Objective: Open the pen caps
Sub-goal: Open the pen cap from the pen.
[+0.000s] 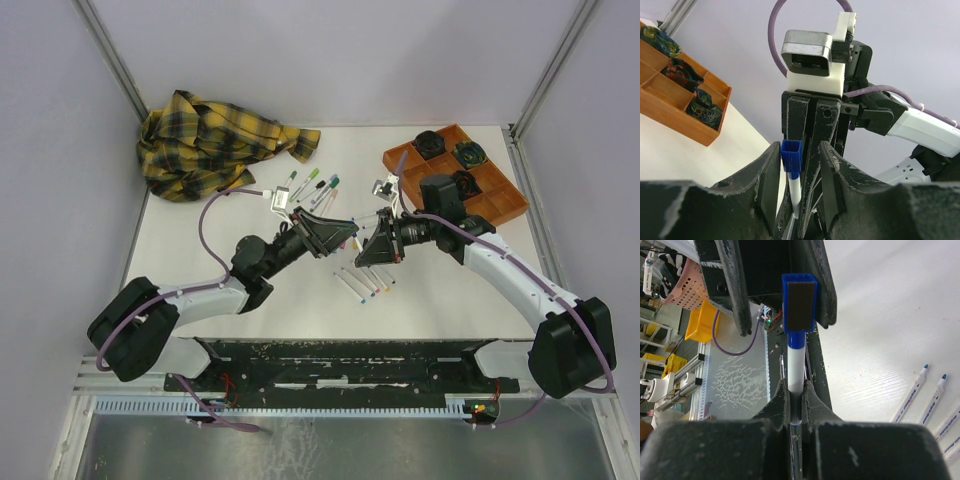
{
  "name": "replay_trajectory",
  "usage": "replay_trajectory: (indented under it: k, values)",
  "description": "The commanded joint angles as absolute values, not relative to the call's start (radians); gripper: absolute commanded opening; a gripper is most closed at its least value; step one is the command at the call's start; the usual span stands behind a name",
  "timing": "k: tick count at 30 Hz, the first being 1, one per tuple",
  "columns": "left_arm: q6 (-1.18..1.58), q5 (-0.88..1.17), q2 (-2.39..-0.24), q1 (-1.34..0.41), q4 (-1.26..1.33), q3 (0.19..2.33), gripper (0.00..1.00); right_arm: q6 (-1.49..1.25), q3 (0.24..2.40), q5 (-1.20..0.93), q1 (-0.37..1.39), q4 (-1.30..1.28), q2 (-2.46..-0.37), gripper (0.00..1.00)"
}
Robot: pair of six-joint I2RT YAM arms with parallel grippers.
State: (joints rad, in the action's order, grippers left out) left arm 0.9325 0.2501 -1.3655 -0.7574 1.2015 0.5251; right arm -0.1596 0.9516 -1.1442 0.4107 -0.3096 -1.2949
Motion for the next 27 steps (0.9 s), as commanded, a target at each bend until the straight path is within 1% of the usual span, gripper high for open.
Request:
replay_trajectory:
  k: [1,6,9,10,11,18,23,27]
  values:
    - [0.979,0.291,-1.386,-0.751,1.231,0.571,0.42,-0.137,0.994,-1.161,0.410,-0.301,-1.299,0.00]
    - [0.983,0.300,-1.397,-0.751,1.235,0.578,0.37,-0.134,0.994,-1.164,0.409,-0.304,-1.297,0.00]
    - [0.983,0.304,-1.399,-0.750,1.237,0.584,0.31,-0.135,0.994,-1.166,0.410,-0.305,-1.298,0.00]
    - [0.983,0.305,-1.399,-0.749,1.236,0.585,0.28,-0.132,0.995,-1.166,0.409,-0.306,-1.300,0.00]
    - [0.981,0.304,-1.398,-0.749,1.236,0.586,0.23,-0.133,0.996,-1.167,0.409,-0.307,-1.301,0.00]
    - [0.978,0.314,-1.385,-0.709,1.226,0.615,0.03,-0.129,0.997,-1.169,0.411,-0.313,-1.303,0.00]
    - [0.971,0.281,-1.363,-0.642,1.225,0.641,0.03,-0.123,0.997,-1.168,0.410,-0.319,-1.310,0.00]
    - [0.951,0.222,-1.352,-0.570,1.184,0.712,0.03,-0.123,0.996,-1.162,0.413,-0.323,-1.325,0.00]
